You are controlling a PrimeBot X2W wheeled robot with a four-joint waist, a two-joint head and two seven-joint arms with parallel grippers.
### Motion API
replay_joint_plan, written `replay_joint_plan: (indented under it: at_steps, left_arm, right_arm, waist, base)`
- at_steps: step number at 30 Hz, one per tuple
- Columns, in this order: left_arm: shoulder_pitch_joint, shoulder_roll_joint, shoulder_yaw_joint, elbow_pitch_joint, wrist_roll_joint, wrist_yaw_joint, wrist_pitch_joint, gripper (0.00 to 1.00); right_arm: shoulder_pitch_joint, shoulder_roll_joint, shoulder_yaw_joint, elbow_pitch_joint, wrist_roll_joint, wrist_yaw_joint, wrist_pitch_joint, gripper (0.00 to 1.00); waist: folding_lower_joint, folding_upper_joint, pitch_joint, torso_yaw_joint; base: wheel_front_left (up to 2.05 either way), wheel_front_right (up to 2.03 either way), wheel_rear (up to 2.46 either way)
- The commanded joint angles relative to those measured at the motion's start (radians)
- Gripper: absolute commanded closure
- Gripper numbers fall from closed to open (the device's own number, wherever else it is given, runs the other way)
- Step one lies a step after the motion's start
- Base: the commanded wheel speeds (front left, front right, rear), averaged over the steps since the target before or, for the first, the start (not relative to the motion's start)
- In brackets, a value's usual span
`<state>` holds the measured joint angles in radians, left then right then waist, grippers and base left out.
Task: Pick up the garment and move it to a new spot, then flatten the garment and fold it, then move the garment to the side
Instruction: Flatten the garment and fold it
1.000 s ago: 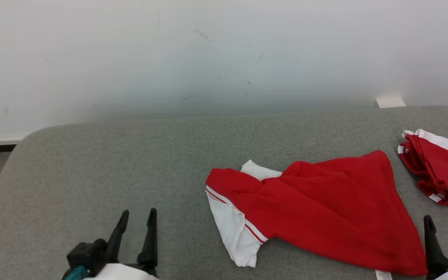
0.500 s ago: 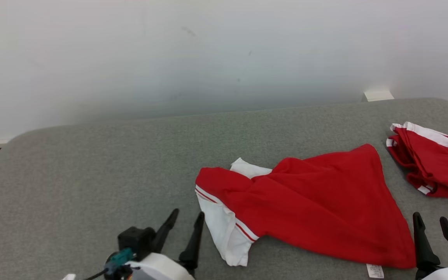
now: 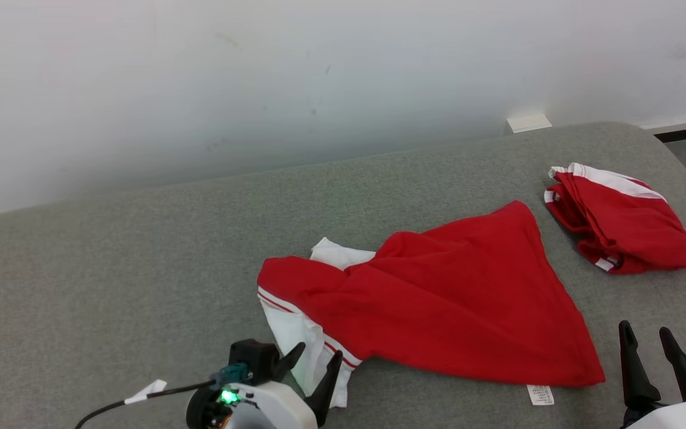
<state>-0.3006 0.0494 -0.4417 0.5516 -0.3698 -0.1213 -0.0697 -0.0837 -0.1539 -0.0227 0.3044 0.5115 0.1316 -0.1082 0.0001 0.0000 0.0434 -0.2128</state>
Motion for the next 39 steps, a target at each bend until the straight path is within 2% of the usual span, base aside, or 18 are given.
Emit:
replay_joint_plan:
  at_steps: [1,11,14,15,16,17,18,19,20,29,39]
  left_arm:
    - [-0.015,0.007,-0.001,0.019,0.012,0.007,0.009,0.00]
    - [-0.057,0.024,-0.023,0.133,0.070,0.097,0.018,0.00]
    - [-0.064,0.023,-0.030,0.151,0.075,0.104,0.013,0.01]
    - [-0.065,0.023,-0.031,0.158,0.074,0.105,0.014,0.18]
    - [-0.067,0.022,-0.032,0.164,0.074,0.106,0.013,0.51]
    - [-0.070,0.021,-0.034,0.169,0.074,0.109,0.012,0.64]
    - [-0.070,0.021,-0.034,0.169,0.074,0.109,0.012,0.64]
    - [-0.073,0.021,-0.033,0.171,0.071,0.110,0.004,0.97]
    - [-0.077,0.020,-0.029,0.168,0.065,0.111,-0.008,1.00]
    - [-0.052,0.008,0.016,0.129,-0.052,0.093,-0.066,1.00]
    - [0.029,0.029,0.031,0.004,-0.096,0.129,-0.039,1.00]
  right_arm:
    - [-0.015,0.002,0.002,0.005,0.005,-0.002,-0.007,0.00]
    - [-0.020,0.001,0.007,0.029,0.015,-0.002,-0.031,0.00]
    - [-0.018,0.003,0.005,0.032,0.011,-0.002,-0.034,0.00]
    - [-0.020,0.004,0.006,0.032,0.009,-0.002,-0.033,0.00]
    - [-0.022,0.004,0.005,0.032,0.009,-0.002,-0.033,0.00]
    - [-0.024,0.003,0.005,0.032,0.009,-0.002,-0.032,0.00]
    - [-0.024,0.003,0.005,0.032,0.009,-0.002,-0.032,0.00]
    - [-0.025,0.002,0.004,0.032,0.008,-0.002,-0.032,0.00]
    - [-0.026,0.002,0.003,0.030,0.008,-0.002,-0.033,0.00]
    - [-0.004,0.002,-0.013,0.019,0.007,-0.002,-0.035,0.00]
    - [0.005,-0.010,-0.055,0.007,0.008,-0.002,-0.031,0.00]
  waist:
    - [-0.0001,0.0000,0.004,-0.014]
    - [-0.0001,0.0000,0.003,-0.028]
    - [-0.0001,0.0000,-0.001,-0.019]
    - [-0.0001,0.0000,-0.002,-0.016]
    - [-0.0001,0.0000,-0.004,-0.013]
    - [-0.0001,0.0000,-0.006,-0.009]
    - [-0.0001,0.0000,-0.006,-0.009]
    - [-0.0001,0.0000,-0.007,-0.006]
    - [-0.0001,0.0000,-0.009,-0.001]
    - [-0.0001,0.0000,-0.019,0.051]
    - [-0.0001,0.0000,-0.020,0.160]
  base:
    - [0.00,0.00,0.00]
    - [0.00,0.00,0.00]
    - [0.00,0.00,0.00]
    - [0.00,0.00,0.00]
    - [0.00,0.00,0.00]
    - [0.00,0.00,0.00]
    - [0.00,0.00,0.00]
    - [0.00,0.00,0.00]
    - [0.00,0.00,0.00]
    - [0.00,0.00,0.00]
    - [0.00,0.00,0.00]
